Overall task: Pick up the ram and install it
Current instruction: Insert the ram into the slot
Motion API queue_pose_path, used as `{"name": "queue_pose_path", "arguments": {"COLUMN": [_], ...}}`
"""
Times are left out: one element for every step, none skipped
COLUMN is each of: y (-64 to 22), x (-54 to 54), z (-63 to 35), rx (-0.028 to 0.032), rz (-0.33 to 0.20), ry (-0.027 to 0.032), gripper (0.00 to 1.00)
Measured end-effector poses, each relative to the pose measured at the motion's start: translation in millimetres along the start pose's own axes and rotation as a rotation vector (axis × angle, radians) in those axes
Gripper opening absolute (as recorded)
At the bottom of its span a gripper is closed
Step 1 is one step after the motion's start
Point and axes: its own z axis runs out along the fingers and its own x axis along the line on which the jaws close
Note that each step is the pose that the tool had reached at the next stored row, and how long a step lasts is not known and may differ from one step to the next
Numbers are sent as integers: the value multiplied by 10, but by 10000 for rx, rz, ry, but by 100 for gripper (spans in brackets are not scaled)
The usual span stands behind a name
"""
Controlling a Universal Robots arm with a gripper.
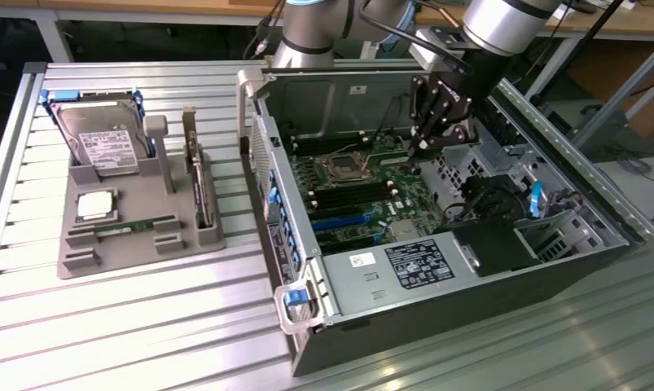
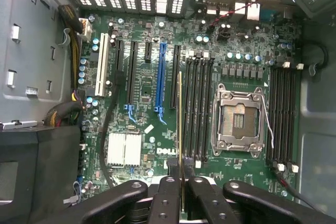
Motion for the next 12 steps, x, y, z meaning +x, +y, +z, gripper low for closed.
{"name": "queue_pose_path", "arguments": {"y": [-1, -2, -3, -4, -5, -6, -7, -7, -8, -9, -11, -11], "x": [0, 1, 1, 1, 2, 2, 2, 2, 3, 3, 4, 4], "z": [6, 17, 27, 34, 42, 50, 54, 58, 64, 71, 87, 95], "rx": [0, 0, 0, 0, 0, 0, 0, 0, 0, 0, 0, 0], "rz": [0, 1, 0, 0, 0, 0, 0, 0, 0, 0, 0, 0], "ry": [0, -1, -1, -2, -1, -2, -2, -2, -2, -3, -3, -3], "gripper": [13, 13, 13, 13, 13, 13, 13, 13, 13, 13, 13, 13]}}
